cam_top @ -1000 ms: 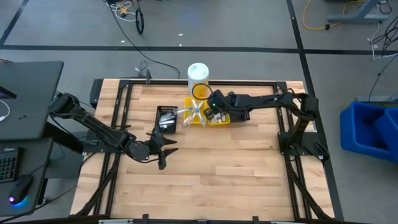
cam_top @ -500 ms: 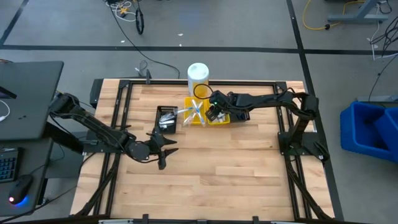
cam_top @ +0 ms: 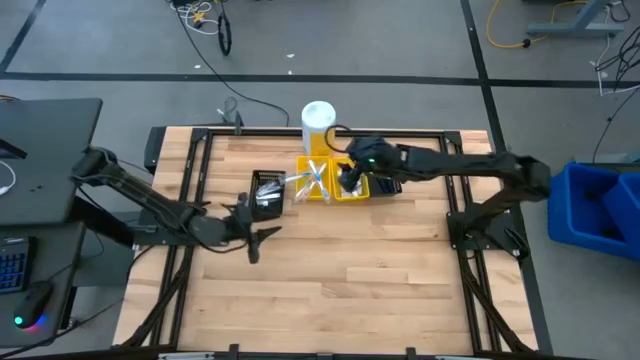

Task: Pick & Place Travel size toiletries
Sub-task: Return to Home Position

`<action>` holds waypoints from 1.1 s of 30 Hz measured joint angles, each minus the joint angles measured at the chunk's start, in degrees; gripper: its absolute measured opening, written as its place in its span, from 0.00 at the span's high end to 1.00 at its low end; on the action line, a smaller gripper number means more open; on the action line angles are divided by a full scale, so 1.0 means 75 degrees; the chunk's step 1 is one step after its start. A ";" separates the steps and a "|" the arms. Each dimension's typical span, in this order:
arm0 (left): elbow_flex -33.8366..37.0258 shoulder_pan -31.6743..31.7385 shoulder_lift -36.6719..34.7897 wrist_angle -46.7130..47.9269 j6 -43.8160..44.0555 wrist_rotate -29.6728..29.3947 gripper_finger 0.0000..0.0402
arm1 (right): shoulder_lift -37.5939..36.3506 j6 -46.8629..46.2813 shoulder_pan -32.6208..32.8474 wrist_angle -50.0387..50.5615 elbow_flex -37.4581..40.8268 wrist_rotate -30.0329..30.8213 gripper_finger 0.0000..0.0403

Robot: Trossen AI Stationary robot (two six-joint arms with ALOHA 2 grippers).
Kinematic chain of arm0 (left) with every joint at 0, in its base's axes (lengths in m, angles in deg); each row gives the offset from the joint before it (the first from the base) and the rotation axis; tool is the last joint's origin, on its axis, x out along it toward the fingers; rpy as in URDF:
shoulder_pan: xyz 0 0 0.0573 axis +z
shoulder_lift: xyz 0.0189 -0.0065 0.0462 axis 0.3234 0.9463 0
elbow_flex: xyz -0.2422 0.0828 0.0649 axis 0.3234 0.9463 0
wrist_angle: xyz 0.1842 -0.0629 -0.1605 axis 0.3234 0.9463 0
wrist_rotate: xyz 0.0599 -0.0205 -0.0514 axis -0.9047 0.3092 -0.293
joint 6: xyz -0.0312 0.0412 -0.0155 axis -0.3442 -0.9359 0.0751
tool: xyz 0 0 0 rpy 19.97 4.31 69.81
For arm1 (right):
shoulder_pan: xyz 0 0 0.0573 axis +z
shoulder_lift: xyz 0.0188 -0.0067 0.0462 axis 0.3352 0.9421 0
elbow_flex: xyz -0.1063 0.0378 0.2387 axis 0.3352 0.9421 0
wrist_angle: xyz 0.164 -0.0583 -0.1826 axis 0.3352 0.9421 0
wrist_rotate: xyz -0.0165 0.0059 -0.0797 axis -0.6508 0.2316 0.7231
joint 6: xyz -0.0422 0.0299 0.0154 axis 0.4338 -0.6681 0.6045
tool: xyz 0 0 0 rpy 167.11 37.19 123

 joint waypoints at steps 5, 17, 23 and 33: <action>0.0000 0.0215 -0.1370 0.0018 -0.1109 0.0860 0.61 | -0.0990 0.0614 0.0553 0.0012 0.0000 -0.0017 0.42; 0.0000 0.1253 -0.4358 0.2032 -0.2100 0.2229 0.61 | -0.2490 0.1421 0.1531 0.0538 0.0320 -0.0031 0.54; 0.0011 0.1831 -0.5135 0.2583 -0.2418 0.3047 0.61 | -0.3348 0.1326 0.1499 -0.0450 0.1760 -0.0014 0.62; 0.1103 0.2936 -0.5986 0.2551 -0.2305 0.3885 0.61 | -0.5757 0.1374 0.1421 -0.2050 0.4215 -0.0644 0.77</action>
